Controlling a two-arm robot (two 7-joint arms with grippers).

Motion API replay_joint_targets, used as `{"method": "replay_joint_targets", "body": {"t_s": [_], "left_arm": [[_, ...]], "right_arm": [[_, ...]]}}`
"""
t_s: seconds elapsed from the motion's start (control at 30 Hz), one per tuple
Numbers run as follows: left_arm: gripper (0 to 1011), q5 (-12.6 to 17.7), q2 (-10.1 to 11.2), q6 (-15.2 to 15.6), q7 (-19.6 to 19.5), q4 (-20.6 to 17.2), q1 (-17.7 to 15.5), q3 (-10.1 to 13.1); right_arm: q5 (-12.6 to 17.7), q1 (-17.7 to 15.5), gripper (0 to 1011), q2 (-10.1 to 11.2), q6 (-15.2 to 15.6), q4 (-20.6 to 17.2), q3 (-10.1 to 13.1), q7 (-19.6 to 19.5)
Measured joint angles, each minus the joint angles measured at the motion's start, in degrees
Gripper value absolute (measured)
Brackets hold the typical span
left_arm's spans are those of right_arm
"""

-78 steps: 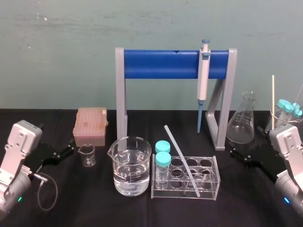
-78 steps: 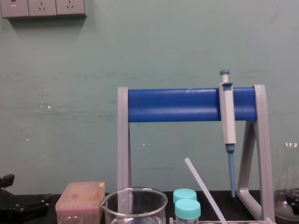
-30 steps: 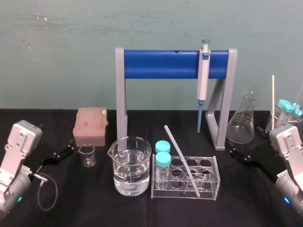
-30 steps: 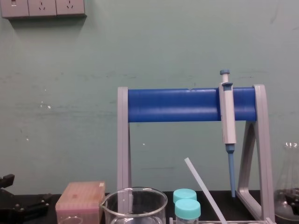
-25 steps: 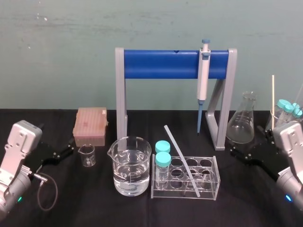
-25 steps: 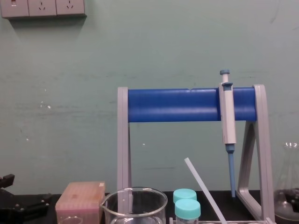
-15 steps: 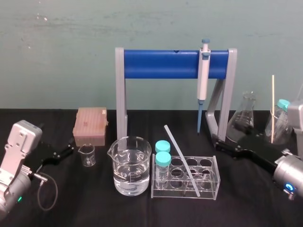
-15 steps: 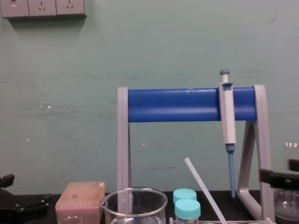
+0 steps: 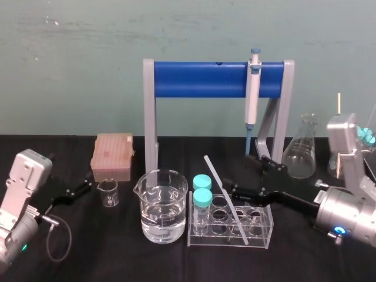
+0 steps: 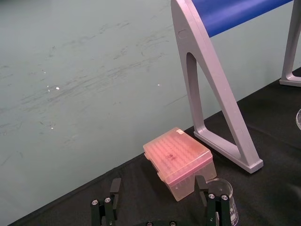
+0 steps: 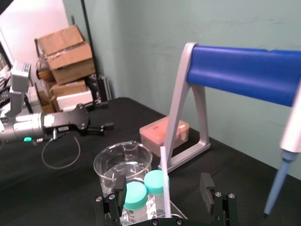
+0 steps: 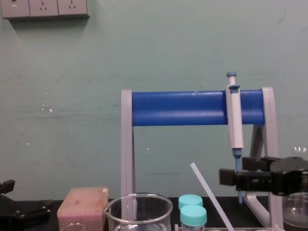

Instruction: Pick up the stirring rod with one hand, then place it down.

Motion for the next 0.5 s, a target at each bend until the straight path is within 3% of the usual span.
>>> {"method": "replay_joint_targets", "body": {"t_s": [0.23,0.5], "left_arm": [[1000,0.00,0.00,0.00,0.00,0.00,0.00,0.00],[1000,0.00,0.00,0.00,0.00,0.00,0.00,0.00]], "right_arm": [[-2.44,4.04,1000,-2.15,0.98,3.85,-3.02,0.86],[-4.38,8.97,1000,-6.00,0.98,9.58,-5.69,2.10]]}}
